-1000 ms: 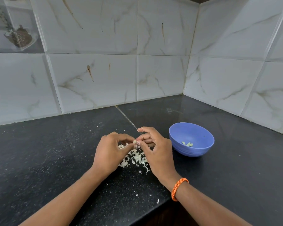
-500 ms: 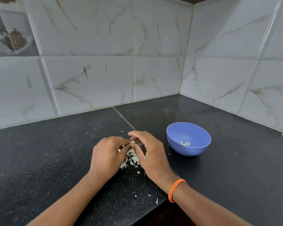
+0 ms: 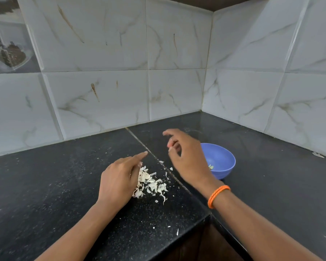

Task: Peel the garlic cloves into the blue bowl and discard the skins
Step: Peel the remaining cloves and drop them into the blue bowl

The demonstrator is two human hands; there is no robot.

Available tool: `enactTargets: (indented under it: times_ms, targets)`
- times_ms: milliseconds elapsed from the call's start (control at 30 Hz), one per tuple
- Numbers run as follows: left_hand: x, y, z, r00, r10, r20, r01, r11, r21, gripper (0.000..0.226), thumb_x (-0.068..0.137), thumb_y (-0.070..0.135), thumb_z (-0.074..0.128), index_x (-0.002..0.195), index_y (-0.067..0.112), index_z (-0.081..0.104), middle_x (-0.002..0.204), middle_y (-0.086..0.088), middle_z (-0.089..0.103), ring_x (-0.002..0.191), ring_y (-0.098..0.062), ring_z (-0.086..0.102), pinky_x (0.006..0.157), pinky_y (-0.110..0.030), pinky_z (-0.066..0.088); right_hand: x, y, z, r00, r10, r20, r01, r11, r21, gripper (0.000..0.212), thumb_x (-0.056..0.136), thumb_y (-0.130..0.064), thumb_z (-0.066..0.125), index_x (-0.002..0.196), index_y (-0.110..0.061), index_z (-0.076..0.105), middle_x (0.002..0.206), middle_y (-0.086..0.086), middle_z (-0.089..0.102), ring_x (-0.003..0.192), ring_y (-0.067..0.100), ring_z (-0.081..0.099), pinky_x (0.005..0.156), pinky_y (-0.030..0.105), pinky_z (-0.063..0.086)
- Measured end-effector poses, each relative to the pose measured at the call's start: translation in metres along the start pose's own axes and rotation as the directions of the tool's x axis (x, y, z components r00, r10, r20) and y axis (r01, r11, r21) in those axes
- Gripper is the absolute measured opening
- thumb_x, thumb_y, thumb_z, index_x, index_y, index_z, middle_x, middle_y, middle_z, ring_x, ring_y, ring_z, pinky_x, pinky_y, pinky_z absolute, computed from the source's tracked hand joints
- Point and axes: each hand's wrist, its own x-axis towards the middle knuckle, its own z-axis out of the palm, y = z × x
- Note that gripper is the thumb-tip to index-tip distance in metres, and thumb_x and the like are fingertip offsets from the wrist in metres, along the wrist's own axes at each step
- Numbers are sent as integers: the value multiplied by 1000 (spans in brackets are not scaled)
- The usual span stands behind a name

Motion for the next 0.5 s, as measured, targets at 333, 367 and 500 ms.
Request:
enactTargets:
  times_ms: [333,367,500]
  targets:
    - [-1,-14,9,996,-12,89,14,1000,-19,25,105,26,67,119,42,79,88,26,66,97,-7,49,66,-31,51,16,56,-45,936,345,71,-330,930,-161,47,95,7,47,115,-23,76,86,-10,77,80,5,65,61,20,44]
    - [-1,-16,10,995,-9,98,12,1000,-21,24,104,27,67,118,42,80,91,26,67,99,-7,49,67,-30,51,16,57,-45,934,351,65,-337,927,-162,47,95,7,44,113,-22,77,86,-9,77,79,7,66,58,21,46]
    - [1,-21,10,991,-14,129,19,999,-40,20,102,31,71,116,42,80,108,28,72,115,-3,54,79,-27,49,14,52,-38,950,310,19,-304,940,-158,39,99,1,50,105,-25,78,87,-12,76,83,0,67,72,26,50]
